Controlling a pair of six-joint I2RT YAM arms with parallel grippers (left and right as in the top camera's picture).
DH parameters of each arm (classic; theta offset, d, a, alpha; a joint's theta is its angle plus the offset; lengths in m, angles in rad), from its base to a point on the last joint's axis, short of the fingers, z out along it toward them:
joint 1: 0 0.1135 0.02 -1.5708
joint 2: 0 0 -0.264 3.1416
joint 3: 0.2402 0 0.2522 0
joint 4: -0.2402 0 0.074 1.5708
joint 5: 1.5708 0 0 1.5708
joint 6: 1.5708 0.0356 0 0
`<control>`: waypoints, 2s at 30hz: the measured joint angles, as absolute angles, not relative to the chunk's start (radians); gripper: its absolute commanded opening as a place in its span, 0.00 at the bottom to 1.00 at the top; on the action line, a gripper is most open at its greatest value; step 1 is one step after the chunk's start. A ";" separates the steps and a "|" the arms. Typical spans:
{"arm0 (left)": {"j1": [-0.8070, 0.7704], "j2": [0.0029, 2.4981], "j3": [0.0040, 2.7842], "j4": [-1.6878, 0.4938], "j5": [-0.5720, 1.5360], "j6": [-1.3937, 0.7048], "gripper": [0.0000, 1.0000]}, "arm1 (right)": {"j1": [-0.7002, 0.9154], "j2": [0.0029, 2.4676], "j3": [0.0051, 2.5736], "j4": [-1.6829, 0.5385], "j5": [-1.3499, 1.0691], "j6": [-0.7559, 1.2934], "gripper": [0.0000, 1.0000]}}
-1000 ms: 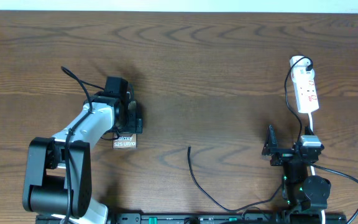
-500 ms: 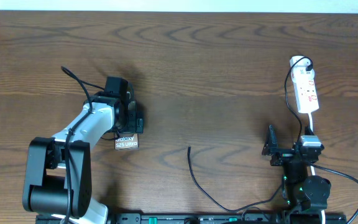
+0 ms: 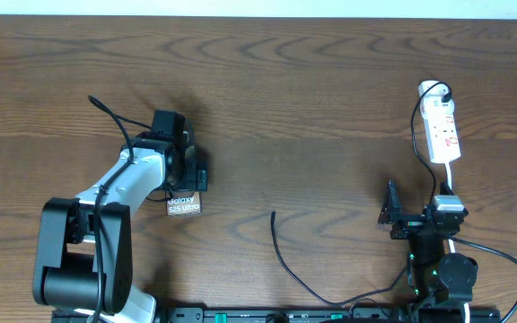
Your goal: Plug charger to phone and switch on socket
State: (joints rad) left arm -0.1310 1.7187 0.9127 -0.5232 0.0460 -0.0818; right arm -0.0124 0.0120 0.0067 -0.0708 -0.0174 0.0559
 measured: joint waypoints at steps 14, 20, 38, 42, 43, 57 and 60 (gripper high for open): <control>-0.131 1.719 0.911 -0.504 0.047 -0.082 0.98 | -0.012 0.012 0.007 -0.071 -0.017 0.056 0.99; -0.131 1.719 0.911 -0.467 0.072 -0.091 0.98 | -0.012 0.012 0.007 -0.071 -0.017 0.056 0.99; -0.131 1.719 0.911 -0.463 0.075 -0.105 0.98 | -0.012 0.012 0.007 -0.071 -0.017 0.056 0.99; -0.131 1.719 0.911 -0.463 0.075 -0.105 0.98 | -0.012 0.012 0.007 -0.071 -0.017 0.056 0.99; -0.131 1.719 0.911 -0.463 0.075 -0.105 0.98 | -0.012 0.012 0.007 -0.071 -0.017 0.056 0.99; -0.132 1.732 0.917 -0.466 0.060 -0.110 0.98 | -0.012 0.012 0.007 -0.071 -0.017 0.056 0.99; -0.132 1.733 0.919 -0.469 0.059 -0.116 0.98 | -0.012 0.012 0.007 -0.071 -0.017 0.056 0.99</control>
